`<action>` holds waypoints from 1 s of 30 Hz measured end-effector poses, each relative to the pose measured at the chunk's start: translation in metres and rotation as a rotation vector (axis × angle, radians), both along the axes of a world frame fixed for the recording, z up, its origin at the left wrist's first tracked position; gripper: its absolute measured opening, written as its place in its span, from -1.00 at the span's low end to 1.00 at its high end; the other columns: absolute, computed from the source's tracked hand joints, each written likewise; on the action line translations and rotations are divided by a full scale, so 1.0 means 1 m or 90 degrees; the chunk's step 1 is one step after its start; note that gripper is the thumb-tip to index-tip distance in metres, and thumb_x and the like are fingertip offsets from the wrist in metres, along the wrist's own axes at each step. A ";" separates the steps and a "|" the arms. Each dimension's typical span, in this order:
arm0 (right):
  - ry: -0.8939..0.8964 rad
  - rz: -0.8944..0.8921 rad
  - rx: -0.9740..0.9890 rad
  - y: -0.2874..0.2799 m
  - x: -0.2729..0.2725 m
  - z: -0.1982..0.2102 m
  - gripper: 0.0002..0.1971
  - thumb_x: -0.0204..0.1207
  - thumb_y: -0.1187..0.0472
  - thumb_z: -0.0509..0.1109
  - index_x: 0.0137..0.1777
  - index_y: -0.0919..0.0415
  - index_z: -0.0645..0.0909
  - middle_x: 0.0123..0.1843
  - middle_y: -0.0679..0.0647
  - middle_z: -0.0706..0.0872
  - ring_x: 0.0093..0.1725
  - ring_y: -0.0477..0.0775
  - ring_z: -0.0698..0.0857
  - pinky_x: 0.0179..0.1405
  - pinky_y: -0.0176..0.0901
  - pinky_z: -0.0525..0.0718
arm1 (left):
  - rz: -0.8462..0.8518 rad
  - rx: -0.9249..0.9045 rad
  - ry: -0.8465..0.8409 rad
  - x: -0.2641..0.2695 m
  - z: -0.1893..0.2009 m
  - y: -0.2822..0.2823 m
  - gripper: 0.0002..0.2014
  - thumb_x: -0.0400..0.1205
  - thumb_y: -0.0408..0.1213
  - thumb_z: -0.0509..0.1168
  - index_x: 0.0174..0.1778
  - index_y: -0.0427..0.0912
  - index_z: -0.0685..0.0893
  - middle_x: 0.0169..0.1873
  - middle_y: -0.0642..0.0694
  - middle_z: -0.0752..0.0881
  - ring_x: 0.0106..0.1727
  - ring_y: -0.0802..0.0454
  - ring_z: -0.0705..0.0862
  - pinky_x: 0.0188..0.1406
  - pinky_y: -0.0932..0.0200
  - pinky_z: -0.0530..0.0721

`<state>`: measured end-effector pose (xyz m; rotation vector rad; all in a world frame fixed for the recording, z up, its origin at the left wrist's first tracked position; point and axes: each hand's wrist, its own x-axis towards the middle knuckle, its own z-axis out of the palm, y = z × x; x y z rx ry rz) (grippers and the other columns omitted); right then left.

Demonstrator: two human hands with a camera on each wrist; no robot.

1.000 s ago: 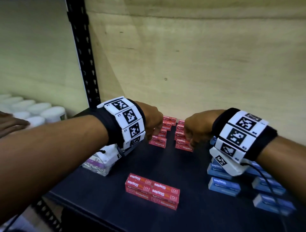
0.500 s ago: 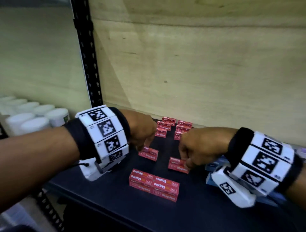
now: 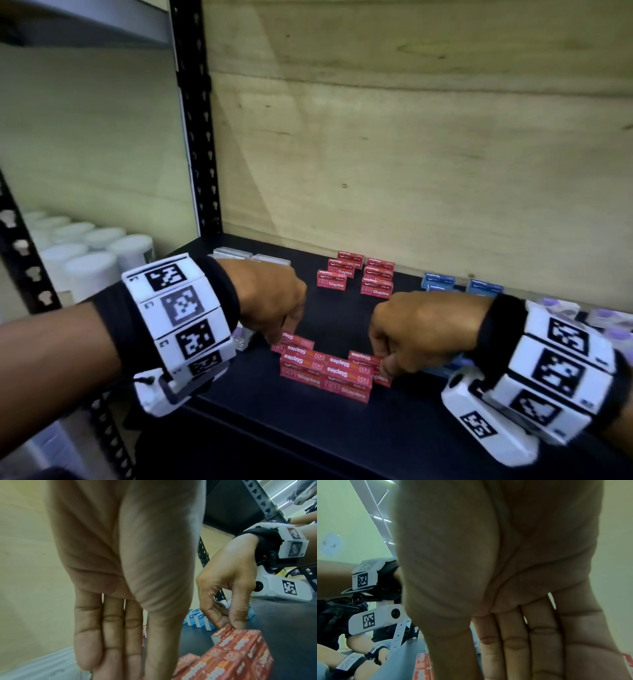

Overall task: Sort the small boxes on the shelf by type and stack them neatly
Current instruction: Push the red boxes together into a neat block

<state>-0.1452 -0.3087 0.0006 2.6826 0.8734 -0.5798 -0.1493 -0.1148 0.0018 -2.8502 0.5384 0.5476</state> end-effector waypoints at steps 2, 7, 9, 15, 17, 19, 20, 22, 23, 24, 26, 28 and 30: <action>-0.004 -0.002 -0.002 0.001 -0.003 -0.001 -0.79 0.58 -0.02 0.44 0.05 0.08 0.76 -0.02 0.03 0.82 -0.13 0.02 0.71 -0.10 -0.15 0.67 | -0.001 -0.002 -0.005 -0.002 -0.001 0.001 -0.83 0.59 -0.25 0.45 0.09 -0.01 0.80 -0.28 0.18 0.69 -0.20 0.23 0.63 -0.08 0.27 0.62; 0.016 0.003 0.013 -0.002 -0.011 0.004 -0.80 0.64 -0.01 0.36 0.21 -0.06 0.66 0.06 -0.12 0.75 0.01 -0.03 0.70 0.03 -0.13 0.69 | -0.028 -0.004 -0.001 -0.007 -0.003 0.005 -0.71 0.56 -0.31 0.47 0.18 0.03 0.76 -0.07 0.09 0.76 -0.03 0.11 0.70 -0.02 0.21 0.64; 0.028 0.005 0.022 -0.004 -0.014 0.007 -0.72 0.63 -0.02 0.37 0.32 -0.09 0.58 0.14 -0.15 0.71 0.06 -0.05 0.67 0.10 -0.12 0.68 | -0.036 -0.008 0.016 -0.009 -0.003 0.007 -0.58 0.49 -0.37 0.52 0.24 0.07 0.71 -0.09 0.11 0.71 -0.08 0.12 0.65 -0.02 0.18 0.64; 0.011 0.000 -0.005 0.001 -0.018 -0.005 -0.40 0.44 -0.34 0.43 0.40 -0.09 0.48 0.25 -0.07 0.67 0.16 0.05 0.68 0.20 0.07 0.68 | -0.019 -0.012 0.065 -0.014 -0.014 0.004 -0.34 0.36 -0.05 0.63 0.38 0.16 0.56 0.18 0.11 0.65 0.20 0.06 0.63 0.26 -0.02 0.63; 0.000 0.003 0.005 0.003 -0.019 -0.010 -0.41 0.45 -0.33 0.43 0.38 -0.06 0.50 0.23 -0.04 0.68 0.14 0.07 0.69 0.16 0.07 0.69 | -0.011 -0.014 0.050 -0.015 -0.019 0.000 -0.38 0.39 0.02 0.60 0.36 0.16 0.57 0.16 0.11 0.64 0.19 0.04 0.63 0.26 -0.04 0.63; -0.003 0.007 0.026 0.005 -0.019 -0.013 -0.45 0.47 -0.30 0.43 0.36 -0.05 0.52 0.21 -0.02 0.69 0.11 0.08 0.69 0.12 0.03 0.70 | -0.007 -0.020 0.039 -0.015 -0.021 -0.003 -0.43 0.42 0.06 0.57 0.34 0.13 0.59 0.14 0.09 0.65 0.16 0.03 0.65 0.23 -0.04 0.65; -0.004 0.008 0.035 0.007 -0.020 -0.014 -0.46 0.48 -0.29 0.43 0.36 -0.05 0.52 0.19 -0.02 0.69 0.09 0.08 0.69 0.07 -0.01 0.69 | -0.008 -0.025 0.036 -0.015 -0.021 -0.005 -0.46 0.44 0.06 0.56 0.33 0.12 0.60 0.14 0.08 0.66 0.14 0.03 0.66 0.21 -0.04 0.67; -0.008 0.010 0.045 0.009 -0.020 -0.016 -0.47 0.48 -0.28 0.44 0.36 -0.04 0.51 0.17 -0.01 0.67 0.06 0.08 0.68 -0.03 -0.07 0.64 | -0.017 -0.027 0.028 -0.015 -0.021 -0.008 -0.49 0.46 0.04 0.54 0.32 0.11 0.61 0.13 0.06 0.66 0.12 0.03 0.66 0.20 -0.05 0.67; -0.012 0.011 0.046 0.011 -0.020 -0.018 -0.46 0.48 -0.27 0.44 0.36 -0.03 0.51 0.16 0.00 0.67 0.05 0.09 0.67 -0.06 -0.08 0.61 | -0.022 -0.025 0.024 -0.015 -0.022 -0.010 -0.49 0.46 0.03 0.54 0.32 0.10 0.61 0.13 0.06 0.67 0.12 0.03 0.66 0.20 -0.05 0.67; -0.016 0.012 0.045 0.011 -0.020 -0.018 -0.46 0.48 -0.28 0.44 0.36 -0.02 0.50 0.17 0.01 0.66 0.04 0.09 0.66 -0.08 -0.09 0.60 | -0.027 -0.024 0.022 -0.014 -0.021 -0.012 -0.50 0.47 0.02 0.54 0.31 0.10 0.61 0.13 0.06 0.67 0.12 0.03 0.66 0.21 -0.05 0.66; -0.020 0.011 0.048 0.013 -0.019 -0.019 -0.45 0.48 -0.28 0.44 0.36 -0.01 0.50 0.17 0.01 0.66 0.04 0.09 0.66 -0.09 -0.09 0.59 | -0.033 -0.021 0.022 -0.014 -0.022 -0.015 -0.51 0.47 0.02 0.54 0.30 0.08 0.62 0.12 0.05 0.67 0.13 0.02 0.66 0.21 -0.06 0.66; -0.023 0.012 0.054 0.014 -0.019 -0.020 -0.44 0.48 -0.28 0.44 0.37 -0.02 0.51 0.18 0.02 0.67 0.04 0.09 0.67 -0.09 -0.10 0.59 | -0.033 -0.020 0.024 -0.014 -0.022 -0.016 -0.52 0.47 0.02 0.54 0.29 0.06 0.63 0.12 0.03 0.68 0.13 0.01 0.66 0.21 -0.07 0.66; -0.027 0.014 0.062 0.015 -0.019 -0.020 -0.45 0.48 -0.27 0.44 0.38 -0.02 0.51 0.18 0.02 0.67 0.00 0.08 0.65 -0.11 -0.12 0.57 | -0.032 -0.024 0.025 -0.014 -0.021 -0.017 -0.52 0.47 0.02 0.55 0.29 0.06 0.64 0.11 0.03 0.70 0.12 0.01 0.68 0.20 -0.07 0.67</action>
